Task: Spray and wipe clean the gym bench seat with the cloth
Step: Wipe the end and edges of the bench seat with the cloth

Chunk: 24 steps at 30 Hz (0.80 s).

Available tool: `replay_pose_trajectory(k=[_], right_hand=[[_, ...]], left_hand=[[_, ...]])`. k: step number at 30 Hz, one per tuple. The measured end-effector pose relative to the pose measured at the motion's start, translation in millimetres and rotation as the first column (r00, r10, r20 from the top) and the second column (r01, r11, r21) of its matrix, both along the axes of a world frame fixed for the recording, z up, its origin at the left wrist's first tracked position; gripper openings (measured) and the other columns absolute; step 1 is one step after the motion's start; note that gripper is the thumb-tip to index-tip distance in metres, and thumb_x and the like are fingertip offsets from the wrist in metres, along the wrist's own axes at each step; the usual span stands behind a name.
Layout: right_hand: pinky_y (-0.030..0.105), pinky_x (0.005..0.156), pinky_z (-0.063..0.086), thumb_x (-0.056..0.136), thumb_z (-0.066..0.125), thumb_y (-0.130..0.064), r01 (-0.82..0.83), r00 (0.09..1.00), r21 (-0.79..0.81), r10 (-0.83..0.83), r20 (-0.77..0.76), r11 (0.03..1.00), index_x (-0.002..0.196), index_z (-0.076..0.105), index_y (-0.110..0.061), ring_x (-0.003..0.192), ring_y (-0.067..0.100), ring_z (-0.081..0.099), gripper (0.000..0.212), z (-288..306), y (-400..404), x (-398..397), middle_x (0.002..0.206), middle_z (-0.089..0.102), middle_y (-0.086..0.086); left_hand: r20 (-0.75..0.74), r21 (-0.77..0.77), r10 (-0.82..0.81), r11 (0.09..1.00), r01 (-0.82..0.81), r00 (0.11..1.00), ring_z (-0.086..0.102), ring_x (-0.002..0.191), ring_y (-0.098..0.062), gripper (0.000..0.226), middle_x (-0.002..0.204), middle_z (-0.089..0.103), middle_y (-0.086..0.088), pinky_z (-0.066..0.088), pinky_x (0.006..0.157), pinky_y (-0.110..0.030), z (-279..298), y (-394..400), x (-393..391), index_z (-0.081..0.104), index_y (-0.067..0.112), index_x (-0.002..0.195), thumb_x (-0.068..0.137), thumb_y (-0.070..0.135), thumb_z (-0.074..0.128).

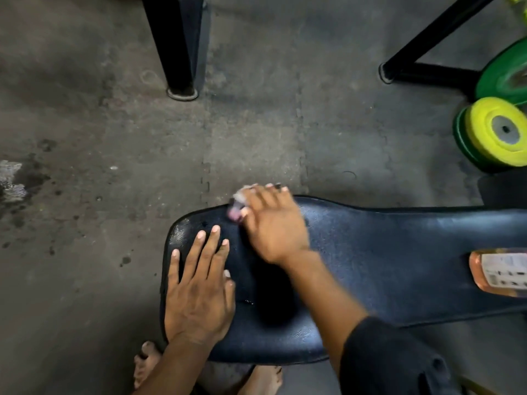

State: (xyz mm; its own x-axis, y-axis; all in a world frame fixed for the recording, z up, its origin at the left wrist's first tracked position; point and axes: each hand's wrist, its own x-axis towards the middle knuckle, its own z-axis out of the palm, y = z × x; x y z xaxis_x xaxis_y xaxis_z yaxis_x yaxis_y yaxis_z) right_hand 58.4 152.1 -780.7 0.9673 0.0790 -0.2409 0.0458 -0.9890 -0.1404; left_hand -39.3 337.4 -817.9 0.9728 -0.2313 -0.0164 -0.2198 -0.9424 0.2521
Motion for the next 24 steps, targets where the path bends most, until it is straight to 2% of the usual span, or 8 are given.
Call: replay_pose_trajectory(k=[3, 6, 9, 11, 13, 16, 20, 24], right_hand=[[0.050, 0.136, 0.016, 0.112, 0.035, -0.045, -0.061, 0.998, 0.049, 0.060, 0.036, 0.997, 0.171, 0.030, -0.027, 0.168, 0.027, 0.018, 0.062, -2, 8, -50, 0.181, 0.024, 0.004], [0.051, 0.136, 0.023, 0.111, 0.040, -0.044, 0.006, 0.996, 0.037, -0.009, 0.084, 0.999, 0.171, 0.028, -0.030, 0.168, 0.024, 0.021, 0.063, -6, -34, -106, 0.182, 0.022, 0.000], [0.055, 0.135, 0.022, 0.112, 0.032, -0.043, 0.195, 0.980, -0.014, -0.194, 0.040, 0.981, 0.173, 0.026, -0.027, 0.169, 0.026, 0.019, 0.063, -2, -80, -122, 0.182, 0.020, 0.001], [0.056, 0.136, 0.018, 0.114, 0.031, -0.041, 0.405, 0.914, -0.018, -0.404, 0.029, 0.914, 0.173, 0.025, -0.025, 0.169, 0.029, 0.017, 0.061, -1, -94, -100, 0.182, 0.020, 0.003], [0.054, 0.136, 0.012, 0.115, 0.031, -0.041, 0.499, 0.866, -0.025, -0.499, 0.016, 0.866, 0.174, 0.021, -0.024, 0.169, 0.031, 0.015, 0.062, 0, -88, -66, 0.182, 0.018, 0.005], [0.051, 0.138, 0.005, 0.114, 0.025, -0.043, 0.350, 0.937, -0.023, -0.350, 0.004, 0.937, 0.174, 0.018, -0.024, 0.170, 0.031, 0.010, 0.063, -2, -56, -38, 0.183, 0.014, 0.006], [0.048, 0.139, 0.010, 0.113, 0.028, -0.044, 0.125, 0.991, 0.034, -0.126, 0.039, 0.992, 0.174, 0.020, -0.023, 0.170, 0.029, 0.010, 0.065, -2, -29, -71, 0.182, 0.016, 0.008], [0.047, 0.136, 0.023, 0.112, 0.033, -0.041, 0.116, 0.992, -0.016, -0.115, 0.044, 0.993, 0.172, 0.028, -0.022, 0.168, 0.028, 0.019, 0.063, 3, -61, -124, 0.181, 0.021, 0.006]], left_hand=[[-0.013, -0.008, 0.009, 1.000, -0.009, 1.000, 0.016, 0.168, -0.016, 0.063, 0.180, 0.020, 0.008, 0.021, 0.132, -0.059, 0, -1, 0, 0.046, 0.021, 0.160, 0.098, 0.033, 0.037], [-0.017, -0.025, 0.010, 1.000, -0.010, 1.000, 0.015, 0.168, -0.015, 0.064, 0.180, 0.020, 0.009, 0.021, 0.132, -0.059, 0, -1, 1, 0.045, 0.023, 0.160, 0.098, 0.034, 0.038], [-0.001, -0.026, 0.007, 1.000, -0.007, 1.000, 0.018, 0.167, -0.015, 0.063, 0.180, 0.022, 0.010, 0.020, 0.133, -0.059, 0, -1, 1, 0.045, 0.024, 0.160, 0.098, 0.032, 0.039], [0.010, -0.022, 0.010, 1.000, -0.010, 1.000, 0.016, 0.167, -0.014, 0.062, 0.180, 0.020, 0.010, 0.020, 0.133, -0.058, -1, -1, 0, 0.044, 0.024, 0.160, 0.099, 0.032, 0.038], [0.020, -0.025, 0.013, 1.000, -0.013, 1.000, 0.016, 0.167, -0.014, 0.062, 0.180, 0.020, 0.011, 0.020, 0.133, -0.058, -2, -1, -1, 0.045, 0.024, 0.160, 0.099, 0.032, 0.038], [0.019, -0.023, 0.017, 1.000, -0.016, 1.000, 0.015, 0.168, -0.014, 0.062, 0.180, 0.020, 0.010, 0.021, 0.133, -0.059, -1, -2, 0, 0.045, 0.024, 0.160, 0.099, 0.032, 0.038], [0.021, -0.036, 0.021, 0.999, -0.020, 1.000, 0.015, 0.167, -0.013, 0.062, 0.180, 0.021, 0.011, 0.019, 0.134, -0.057, 0, -3, 0, 0.045, 0.023, 0.159, 0.098, 0.032, 0.038], [0.030, -0.048, 0.034, 0.998, -0.032, 0.999, 0.016, 0.167, -0.012, 0.061, 0.179, 0.023, 0.011, 0.018, 0.134, -0.056, 0, -4, 0, 0.047, 0.024, 0.158, 0.098, 0.032, 0.038]])
